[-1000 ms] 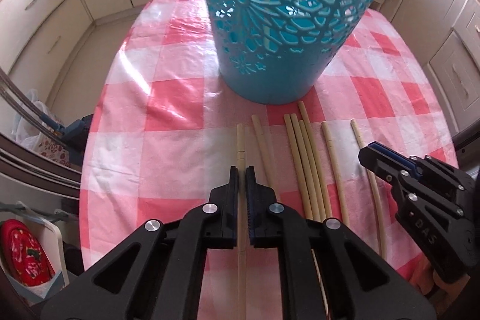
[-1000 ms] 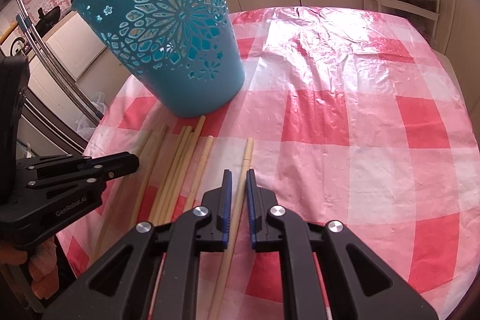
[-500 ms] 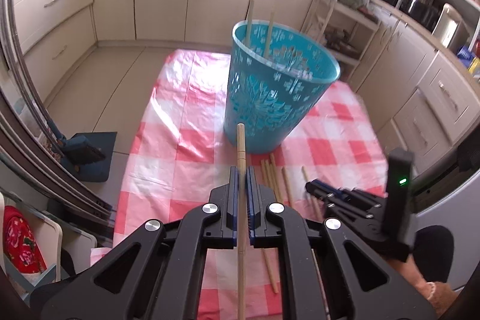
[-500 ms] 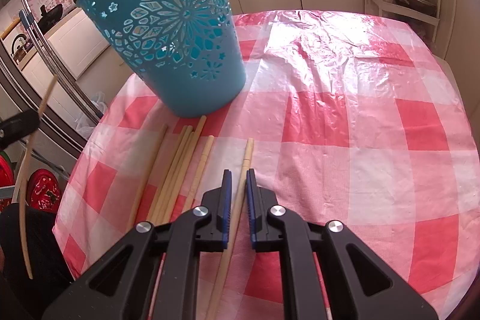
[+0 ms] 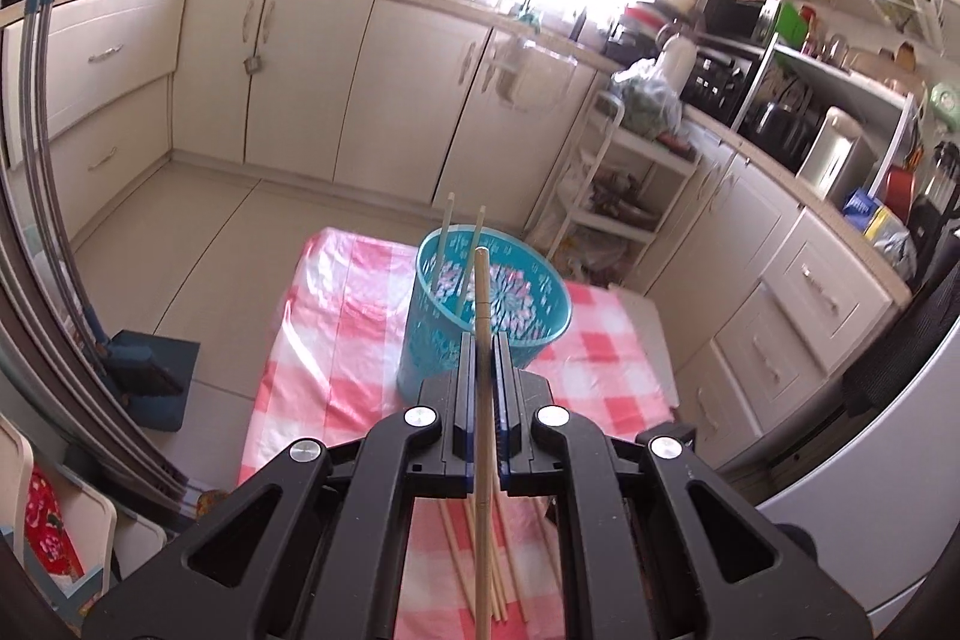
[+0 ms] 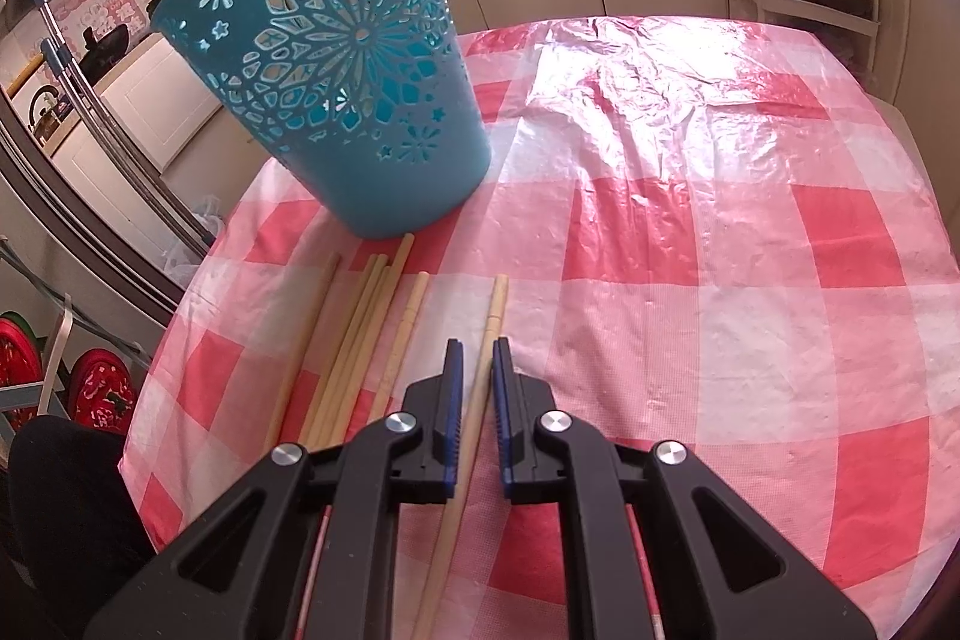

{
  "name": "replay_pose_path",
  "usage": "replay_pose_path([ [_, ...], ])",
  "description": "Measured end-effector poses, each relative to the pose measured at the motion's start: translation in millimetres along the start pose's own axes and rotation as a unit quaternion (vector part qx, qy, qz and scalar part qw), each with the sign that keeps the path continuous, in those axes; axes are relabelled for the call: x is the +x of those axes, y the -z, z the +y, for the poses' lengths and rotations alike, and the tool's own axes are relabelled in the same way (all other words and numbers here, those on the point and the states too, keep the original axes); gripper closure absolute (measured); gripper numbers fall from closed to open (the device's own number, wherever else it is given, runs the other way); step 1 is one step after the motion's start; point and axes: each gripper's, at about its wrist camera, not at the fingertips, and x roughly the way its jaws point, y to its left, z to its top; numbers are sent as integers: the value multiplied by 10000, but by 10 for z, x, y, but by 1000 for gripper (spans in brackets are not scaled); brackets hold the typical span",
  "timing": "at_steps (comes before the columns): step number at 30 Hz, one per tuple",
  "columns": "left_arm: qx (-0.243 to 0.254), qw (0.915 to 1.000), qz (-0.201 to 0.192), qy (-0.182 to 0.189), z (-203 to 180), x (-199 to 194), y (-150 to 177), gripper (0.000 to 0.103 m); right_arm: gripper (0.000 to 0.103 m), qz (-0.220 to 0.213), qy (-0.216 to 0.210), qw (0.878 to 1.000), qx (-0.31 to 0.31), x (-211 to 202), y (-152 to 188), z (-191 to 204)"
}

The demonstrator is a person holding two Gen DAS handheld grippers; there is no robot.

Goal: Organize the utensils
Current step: 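Carry the stick over the basket with the left tool and release it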

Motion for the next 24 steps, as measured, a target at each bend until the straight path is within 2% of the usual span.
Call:
replay_pose_path([
  [7,-57,9987,-485,169,-91,-104,-312,98,92,-15,-61,10000,74,2,0,-21],
  [11,-145,9972,-706,184,-123,-37,-502,98,92,-23,-83,9999,111,0,1,-30],
  [17,-36,9935,-1140,-28,-245,246,-775,98,92,-27,-98,9999,130,-4,2,-36],
  [24,-119,9882,-1489,-338,-261,822,-976,98,92,-36,-234,9993,281,-6,4,-84],
])
